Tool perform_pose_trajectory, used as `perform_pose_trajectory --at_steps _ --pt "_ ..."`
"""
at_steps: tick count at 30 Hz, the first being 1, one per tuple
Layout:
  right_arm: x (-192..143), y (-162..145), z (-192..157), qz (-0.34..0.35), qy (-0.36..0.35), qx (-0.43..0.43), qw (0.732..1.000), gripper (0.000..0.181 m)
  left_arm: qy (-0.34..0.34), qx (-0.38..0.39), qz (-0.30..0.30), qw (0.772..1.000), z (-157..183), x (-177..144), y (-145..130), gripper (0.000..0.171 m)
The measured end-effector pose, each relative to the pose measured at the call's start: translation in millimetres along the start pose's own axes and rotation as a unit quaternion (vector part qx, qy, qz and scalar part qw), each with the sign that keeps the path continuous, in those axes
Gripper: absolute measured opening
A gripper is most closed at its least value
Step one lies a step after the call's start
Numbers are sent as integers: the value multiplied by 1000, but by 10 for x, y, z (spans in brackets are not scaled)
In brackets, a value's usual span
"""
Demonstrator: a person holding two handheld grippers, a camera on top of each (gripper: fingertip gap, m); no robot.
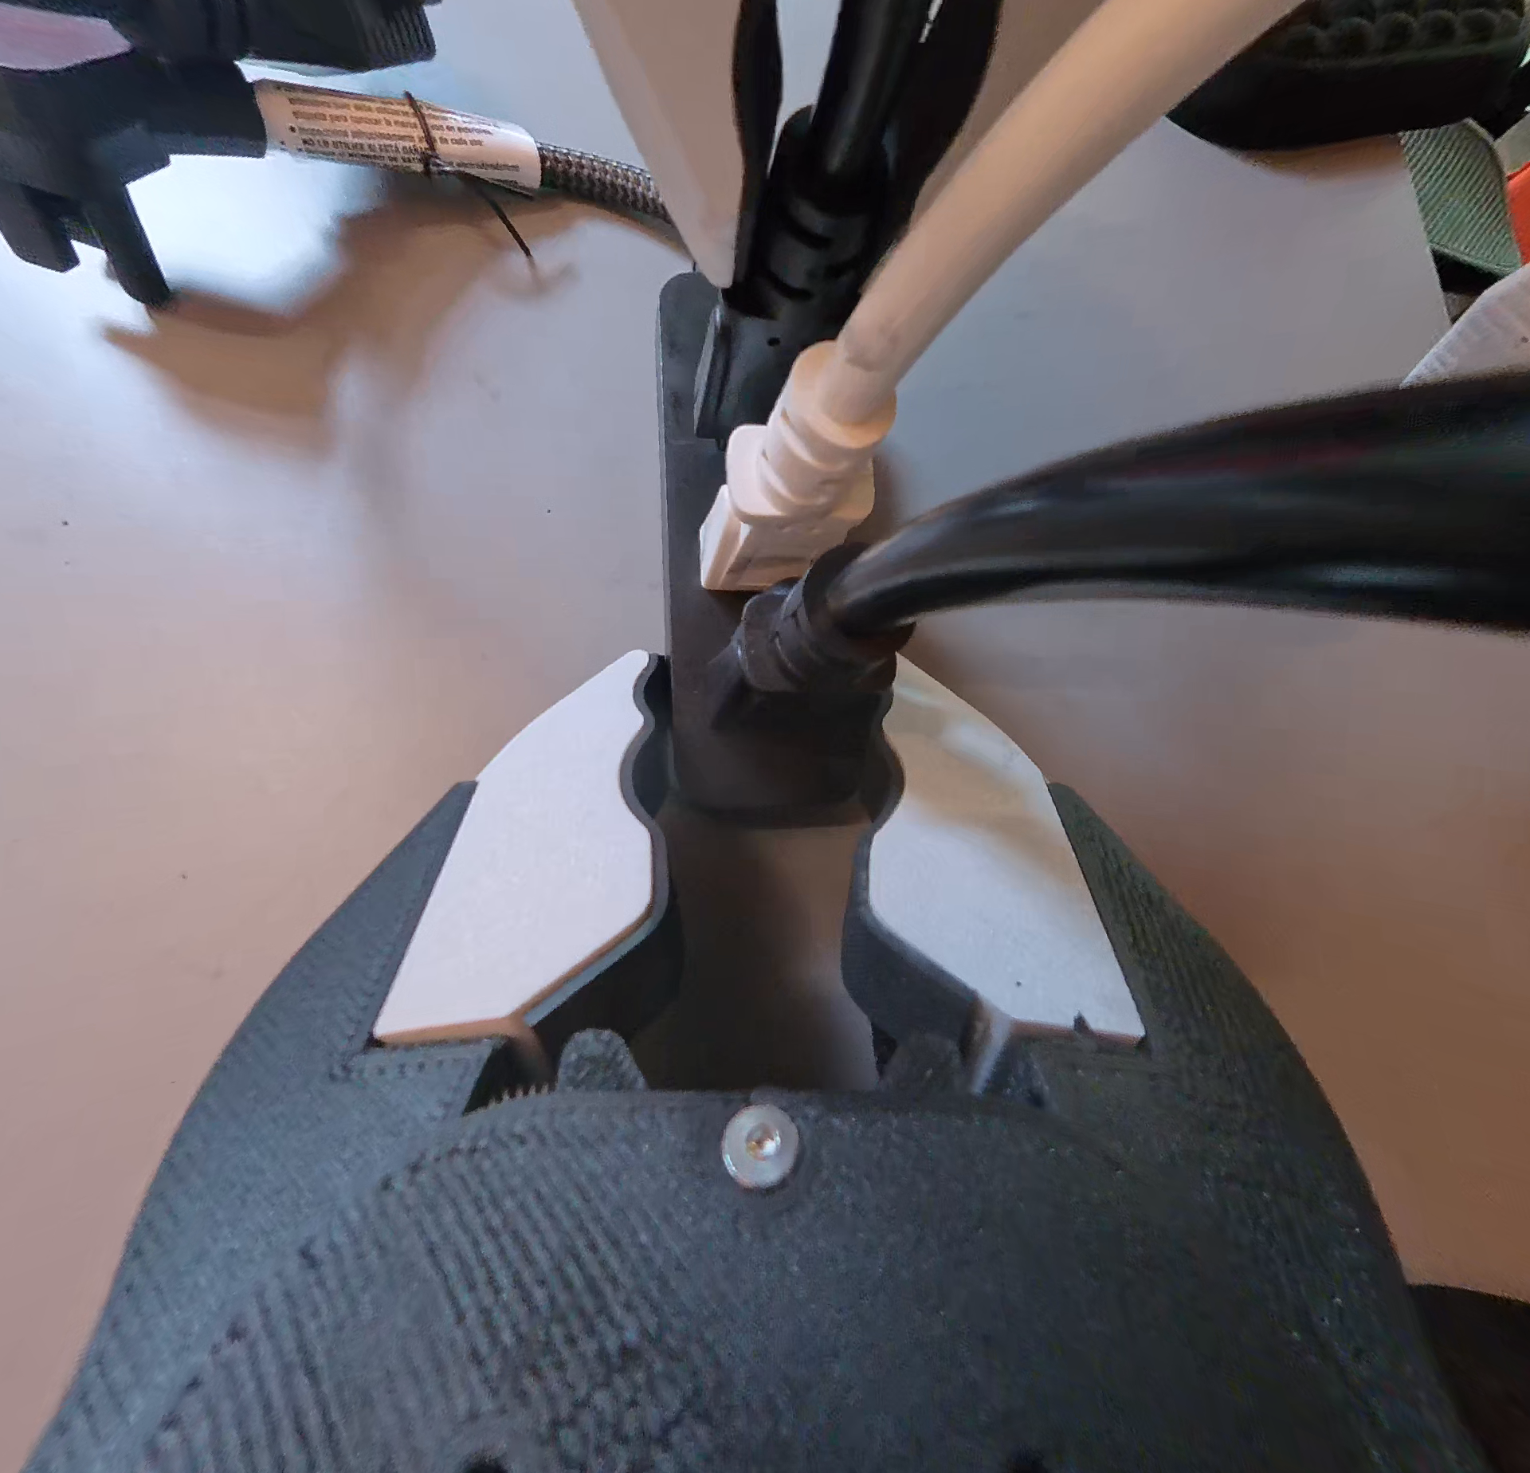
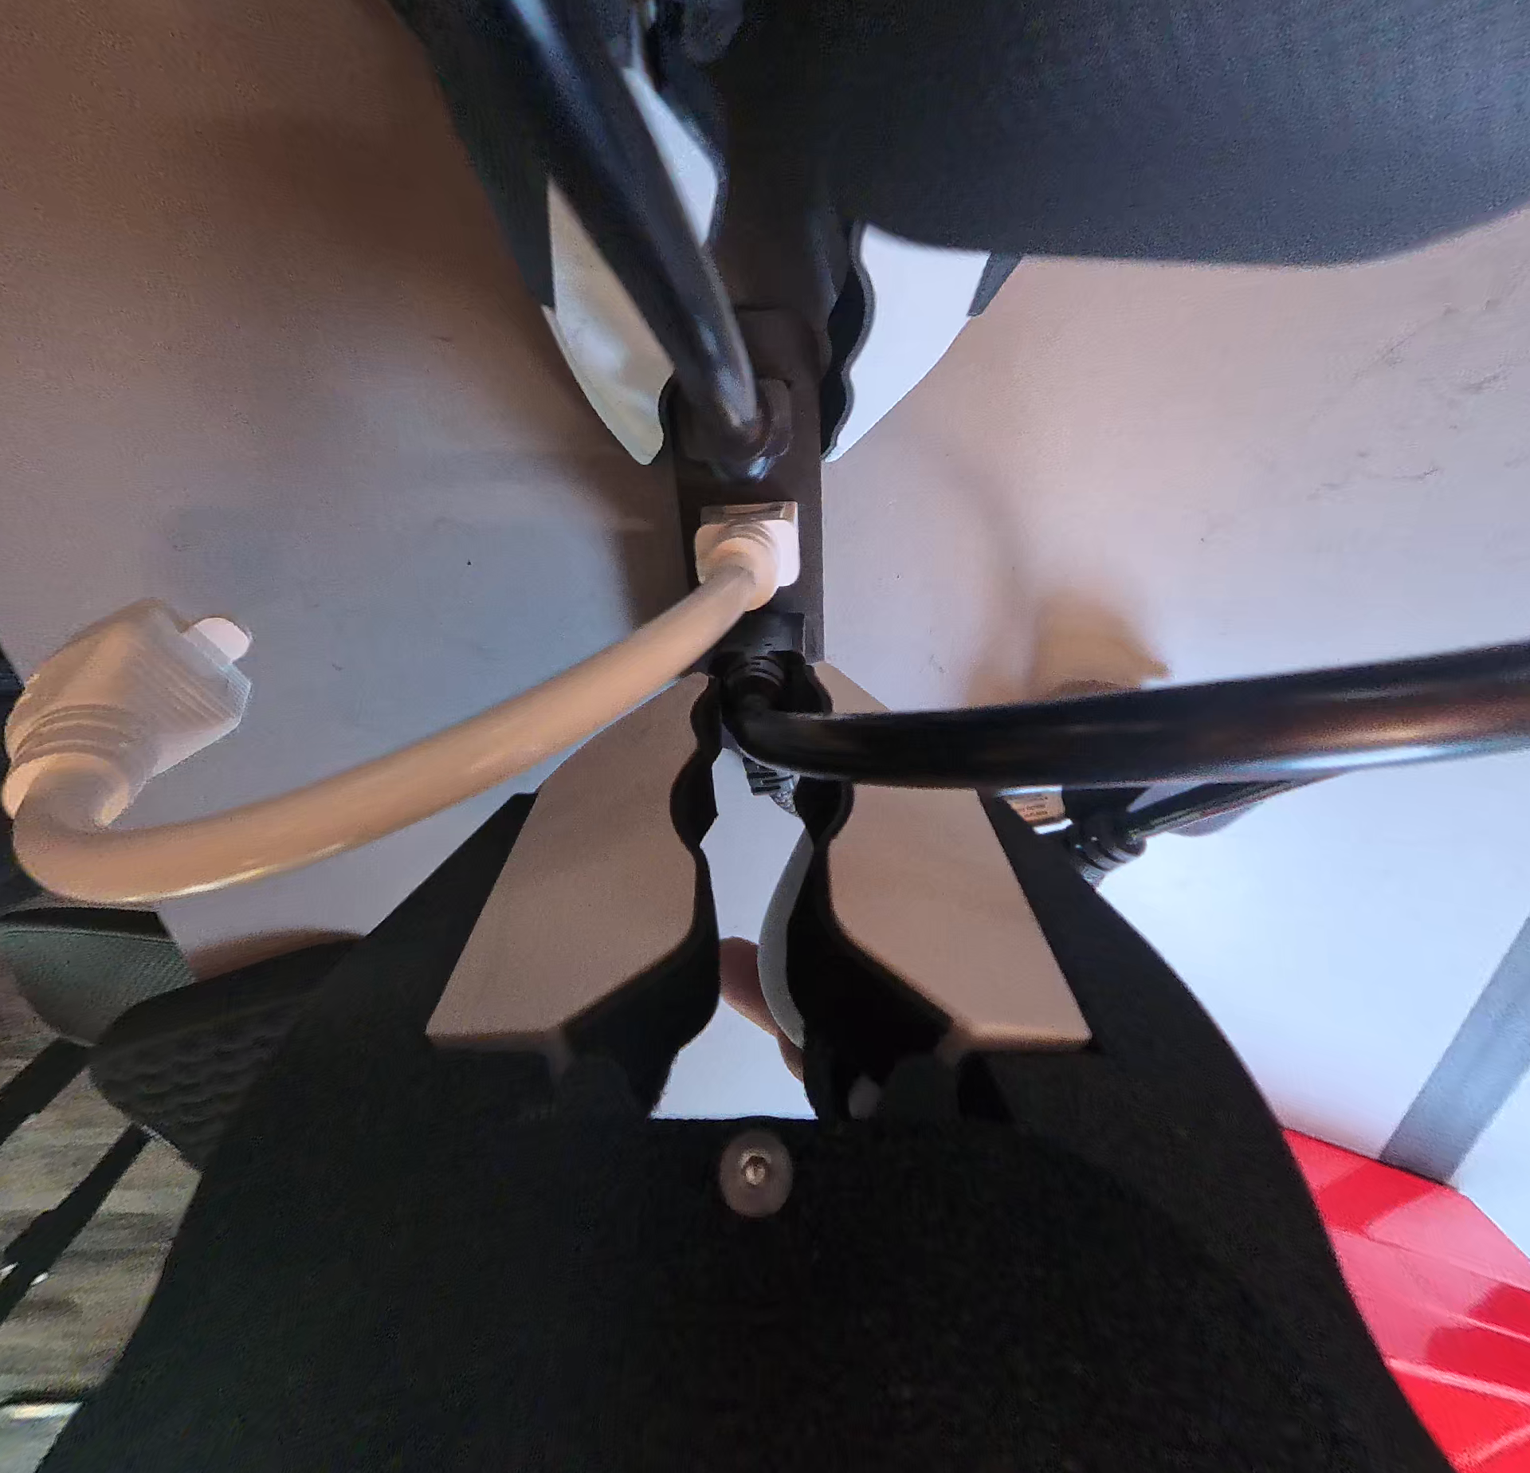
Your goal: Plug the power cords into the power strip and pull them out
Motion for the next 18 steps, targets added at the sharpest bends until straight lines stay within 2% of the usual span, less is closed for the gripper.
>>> perform_pose_trajectory --at_steps 2,5,8,11,14,18 --pt "-2 -7 -68 -2 -21 -13 1000 18 -1 -3 2 1000 -1 0 -2 46" --pt "3 12 24 0 8 3 1000 18 -1 0 0 1000 -3 1 3 45" --pt "-2 -12 -82 2 -23 -12 1000 18 -1 -6 2 1000 6 3 -2 46" --pt "2 3 15 6 10 7 1000 18 -2 0 -2 1000 2 6 9 45" --pt "-1 -5 -88 -1 -25 -17 1000 18 1 -7 1 1000 10 5 2 46" --pt "1 -9 13 9 13 5 1000 19 -3 -3 -1 1000 11 11 10 45"
Point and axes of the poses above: each gripper's, where its closed fingertips meet, x out along the fingers, y out of its top, z = x × y across the jaws, the point moved 9 cm from there along -x, back along the fingers, and after that the axes turned 5 degrees about x, right-handed, at the moved point
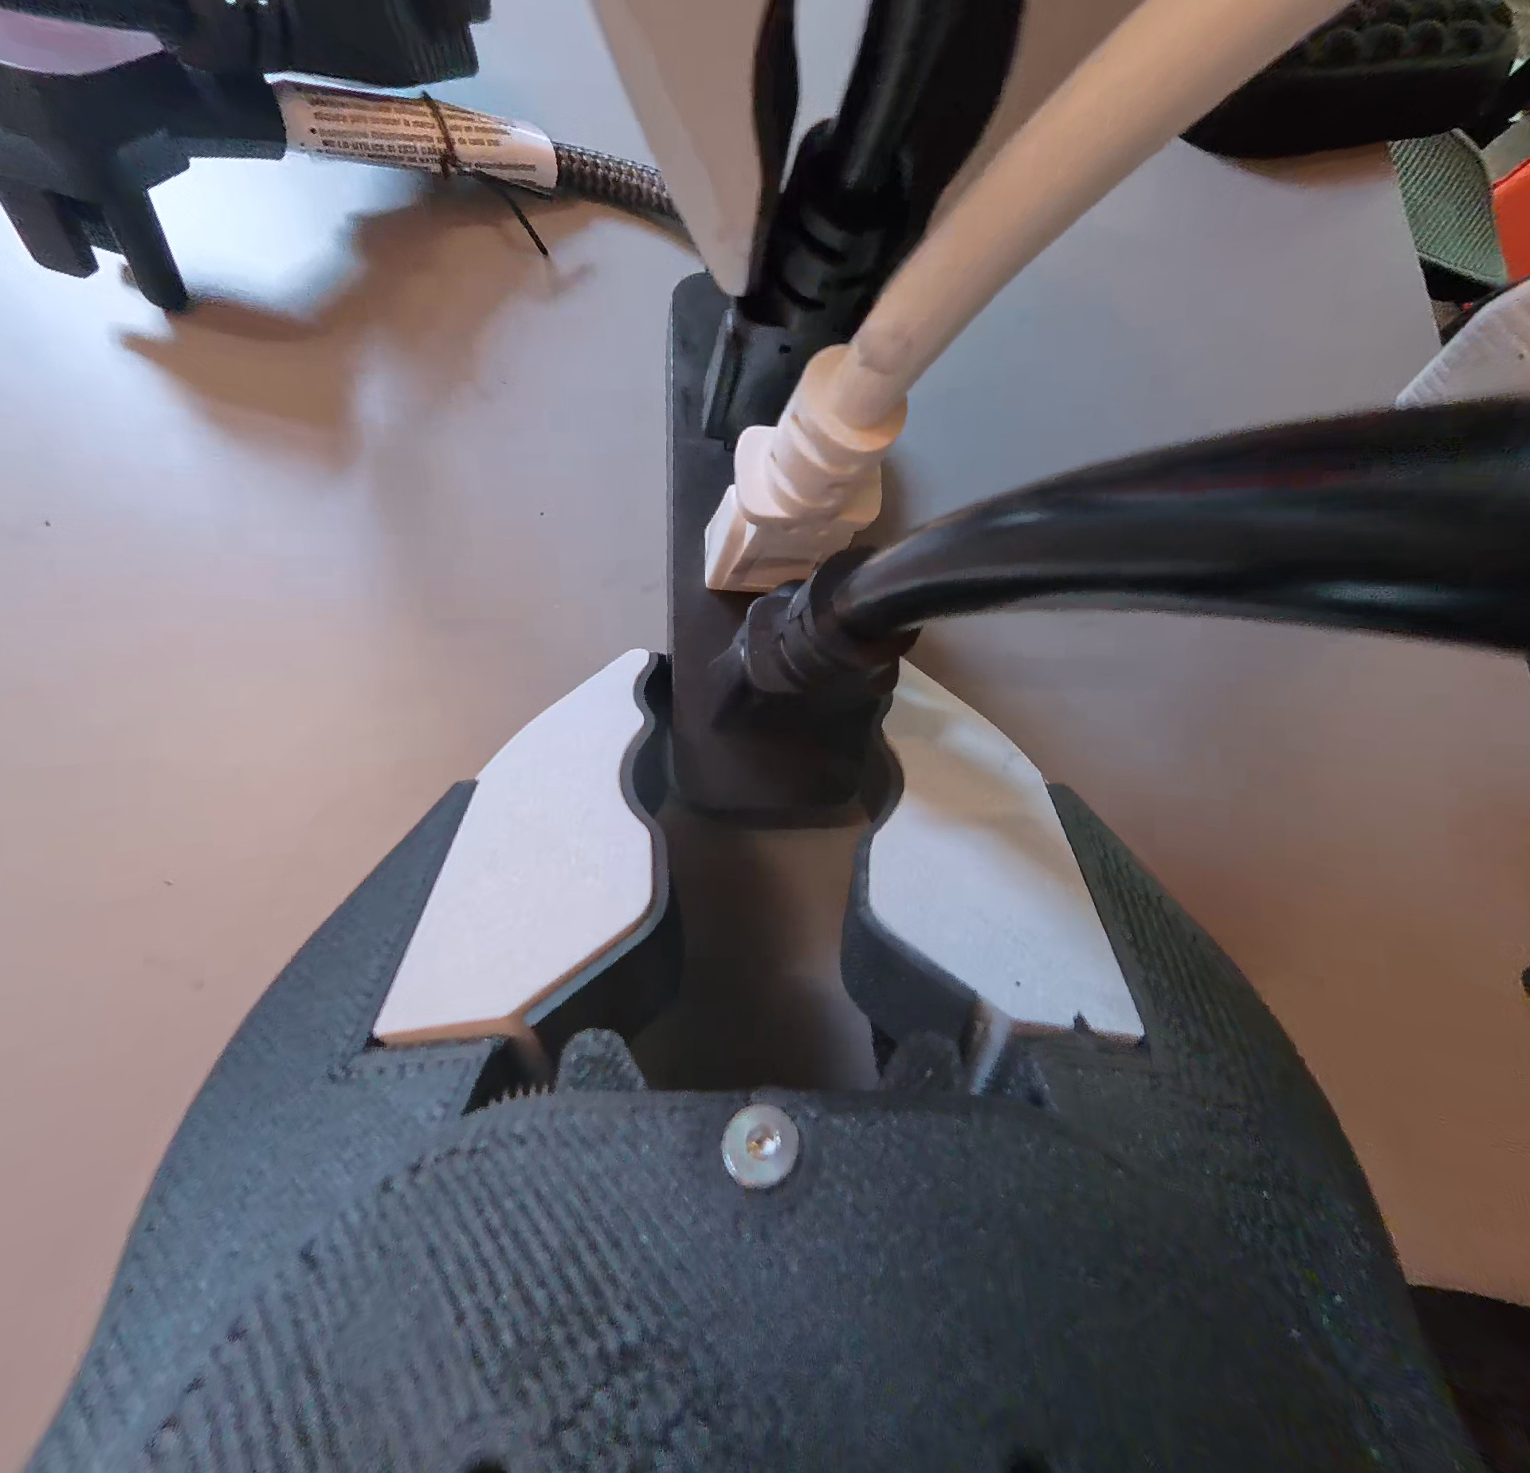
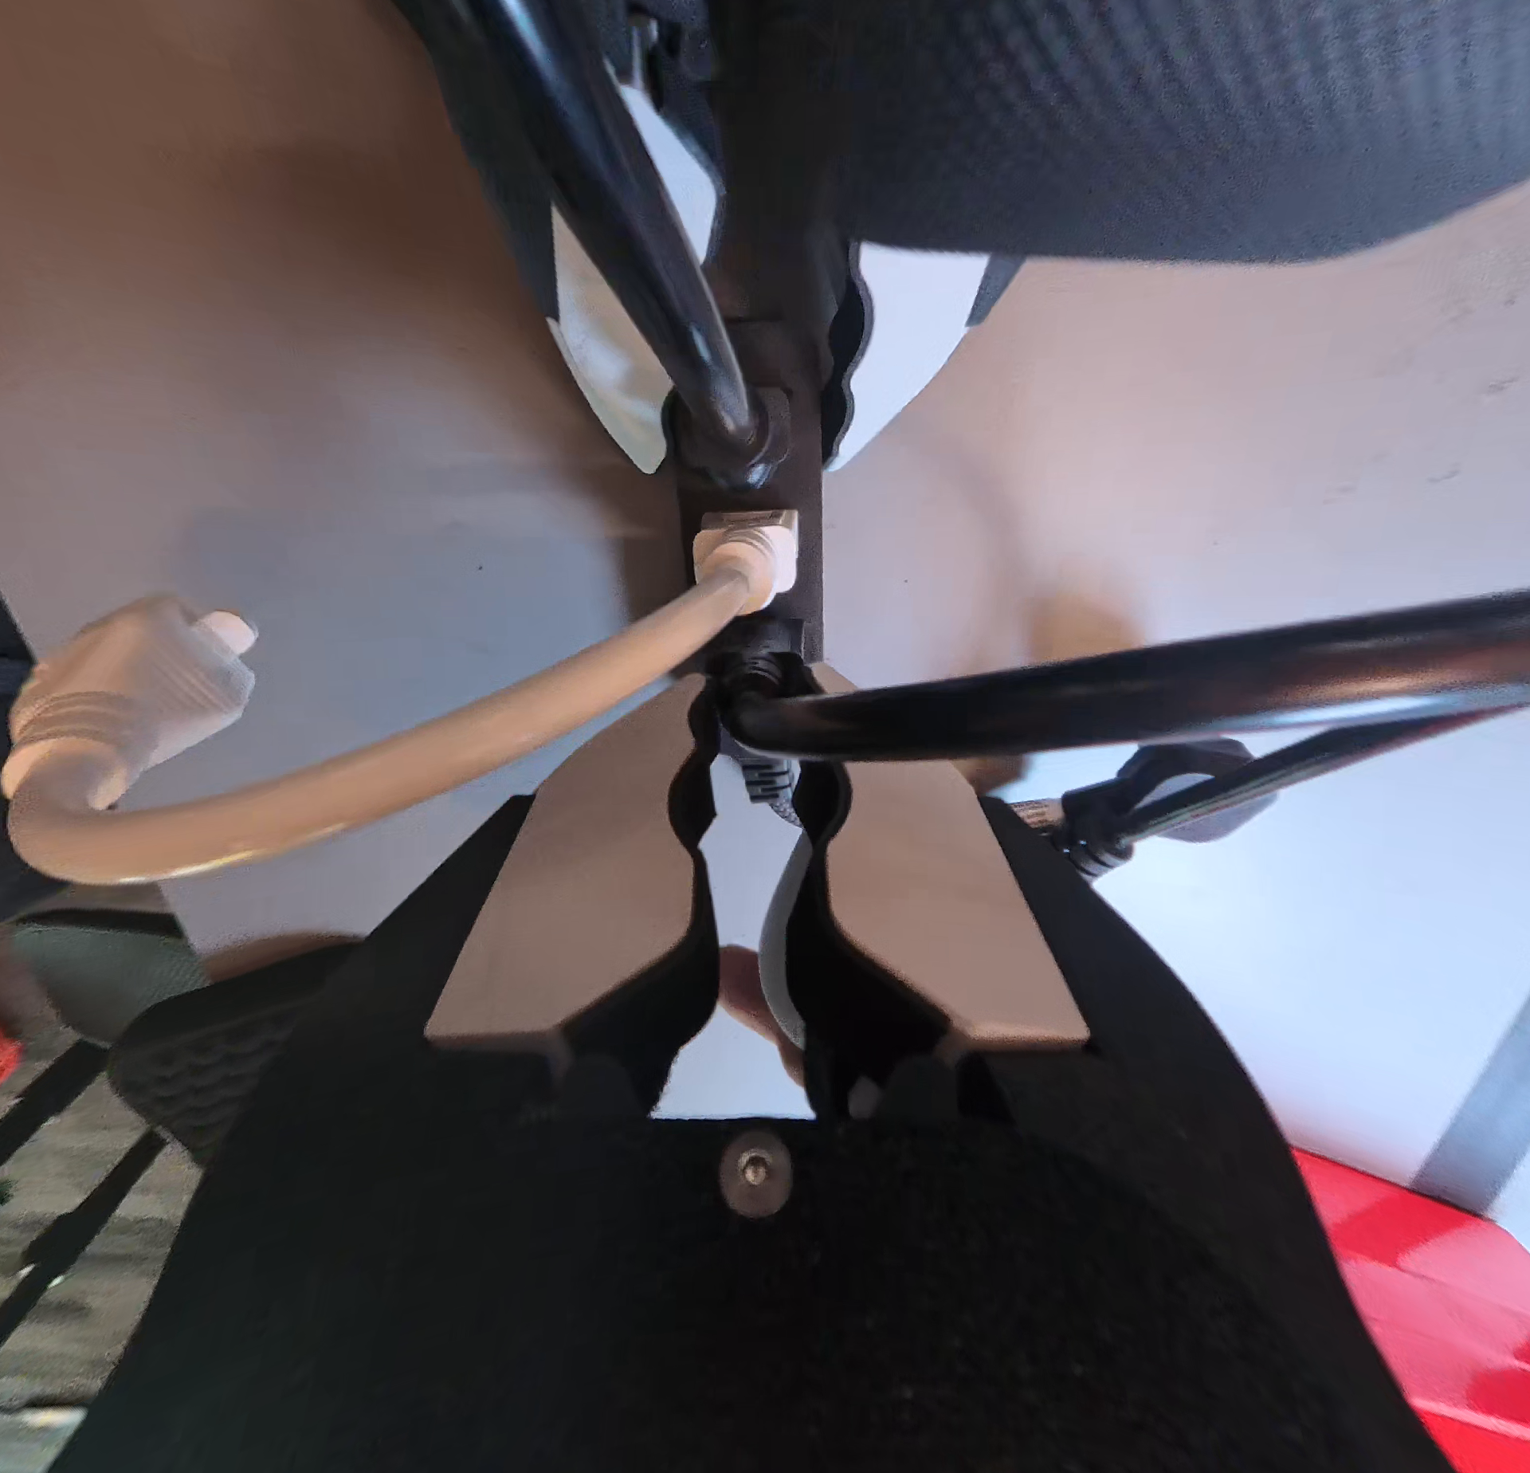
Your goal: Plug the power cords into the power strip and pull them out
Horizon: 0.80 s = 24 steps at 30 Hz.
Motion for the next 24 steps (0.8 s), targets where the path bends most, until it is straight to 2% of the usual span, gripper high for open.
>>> perform_pose_trajectory --at_steps 3,5,9,12,15,18,22,24 --pt "3 -4 -127 -7 -41 -24 999 18 2 -2 1 1000 4 0 -3 46" --pt "2 -9 -69 4 -25 -8 1000 18 0 0 0 1000 -1 0 0 45" --pt "2 -35 -126 11 -41 -12 999 19 1 -2 4 1000 3 0 -7 46" --pt "1 -43 -38 25 -16 1 1000 19 1 -1 4 1000 0 -3 -8 45" --pt "5 -23 -154 3 -52 -22 998 18 -1 -2 5 1000 1 -1 -10 46" --pt "2 -9 -60 6 -18 -6 1000 19 -3 0 4 1000 1 0 -6 45" --pt "1 -33 -108 12 -33 -9 999 18 -2 -3 6 1000 0 -1 -12 46" --pt "1 -40 -58 23 -18 -2 1000 19 -4 -3 8 1000 -5 -2 -13 46"
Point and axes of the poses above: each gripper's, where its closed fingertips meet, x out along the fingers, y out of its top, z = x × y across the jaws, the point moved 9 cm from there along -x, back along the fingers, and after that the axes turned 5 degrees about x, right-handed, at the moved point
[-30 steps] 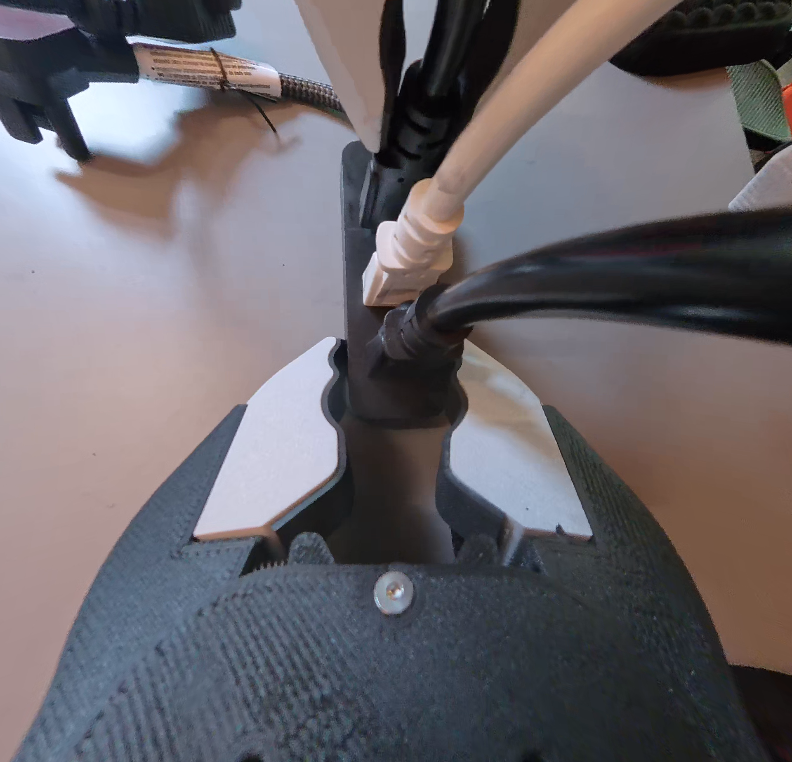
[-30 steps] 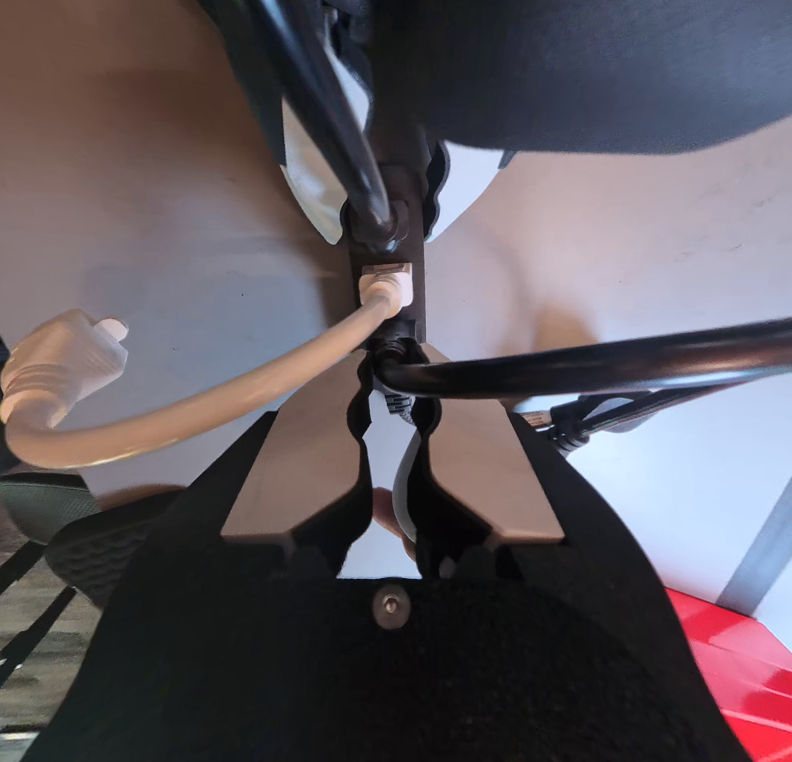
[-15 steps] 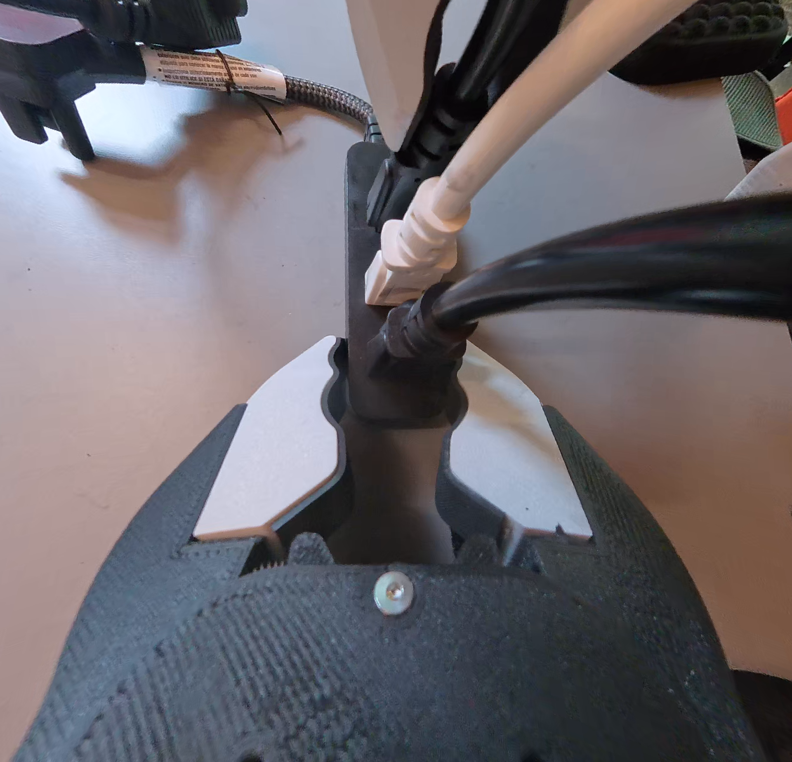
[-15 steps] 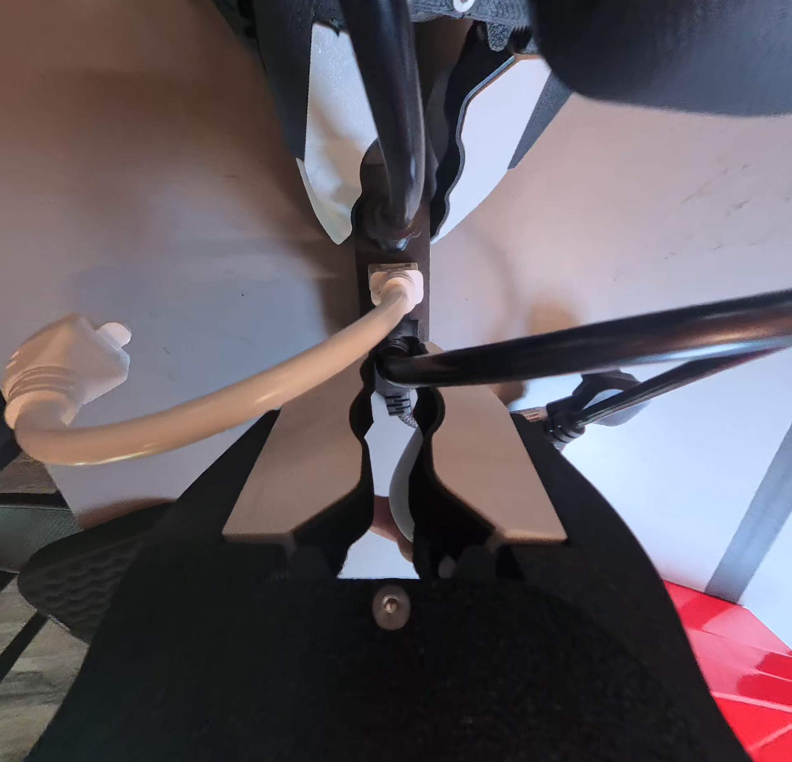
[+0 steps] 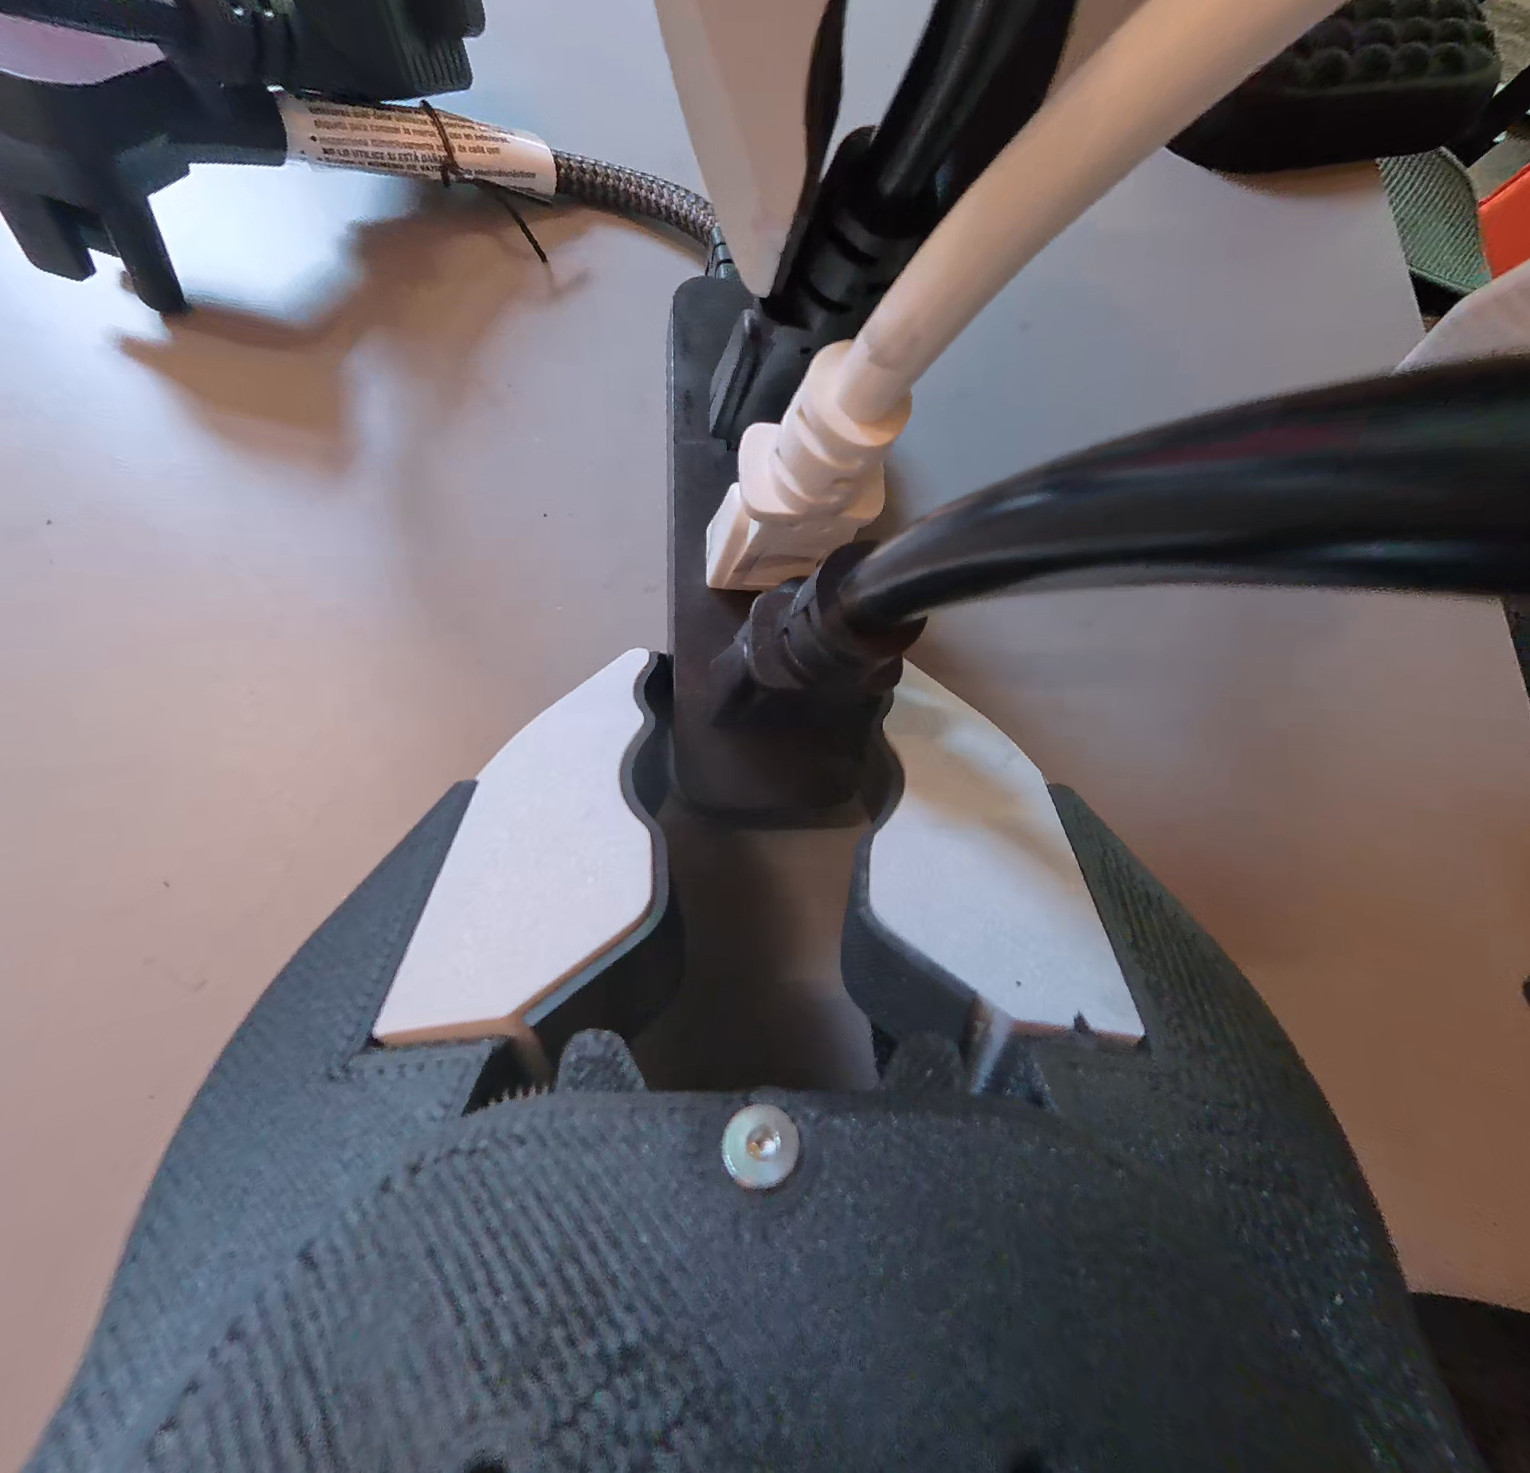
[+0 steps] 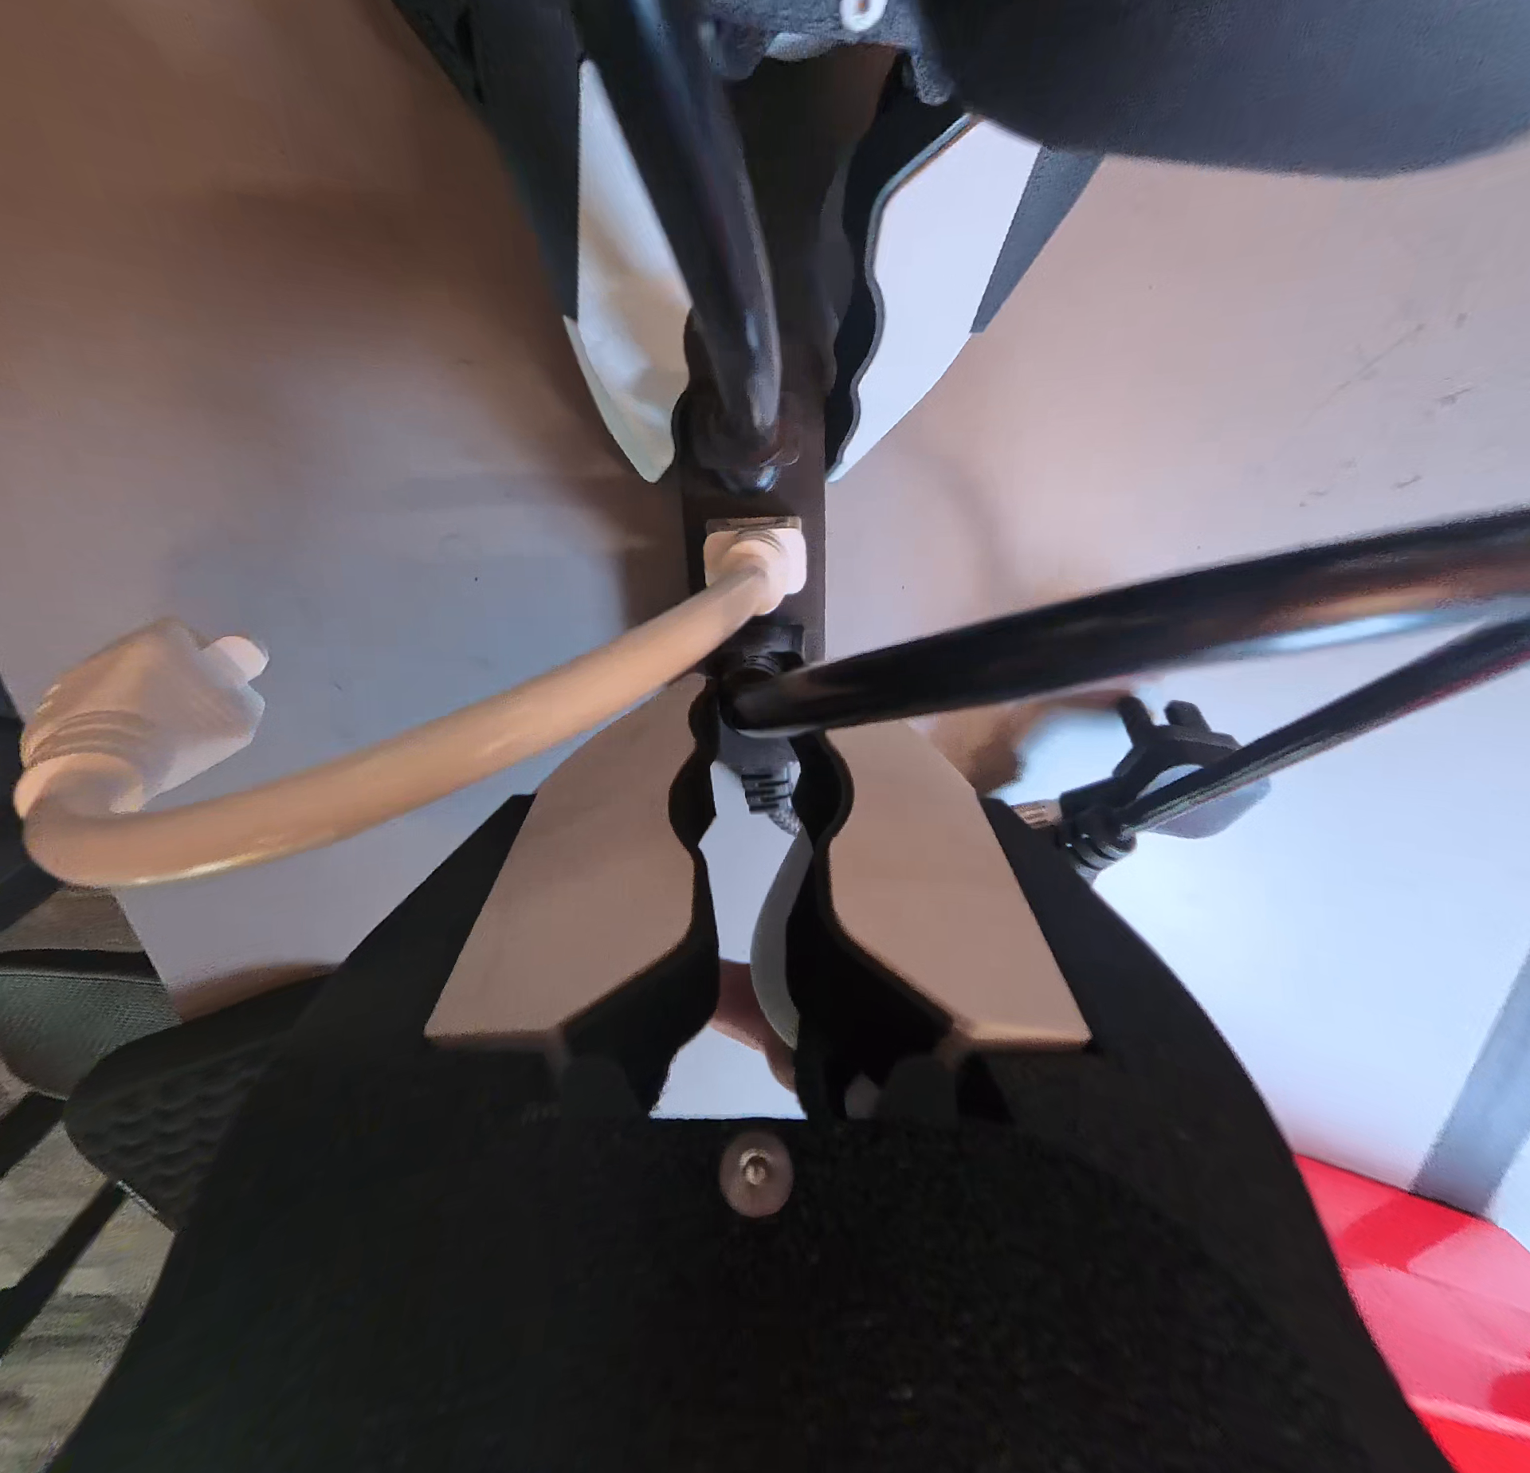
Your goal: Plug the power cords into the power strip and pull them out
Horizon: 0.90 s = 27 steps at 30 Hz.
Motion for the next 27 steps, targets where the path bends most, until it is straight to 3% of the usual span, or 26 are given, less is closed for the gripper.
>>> perform_pose_trajectory --at_steps 8,19,20,21,22,24,27 --pt "-1 -55 35 29 8 17 999 19 3 1 3 1000 -3 -2 -4 46" --pt "-32 -95 -15 -6 -23 11 1000 20 5 -4 6 1000 3 0 -2 46" --pt "-21 -107 -18 -22 -28 9 999 28 3 -4 6 1000 2 -2 -5 46" --pt "12 -142 -2 -55 -44 8 997 52 2 -5 6 1000 2 -4 -7 46" --pt "44 -160 2 -62 -48 14 997 61 2 -6 6 1000 1 -5 -8 46" --pt "30 -103 -19 -5 -31 31 999 49 3 -7 6 1000 2 -5 -8 46" --pt "-89 -58 9 -5 -44 16 999 43 3 -8 6 1000 3 -5 -8 46"
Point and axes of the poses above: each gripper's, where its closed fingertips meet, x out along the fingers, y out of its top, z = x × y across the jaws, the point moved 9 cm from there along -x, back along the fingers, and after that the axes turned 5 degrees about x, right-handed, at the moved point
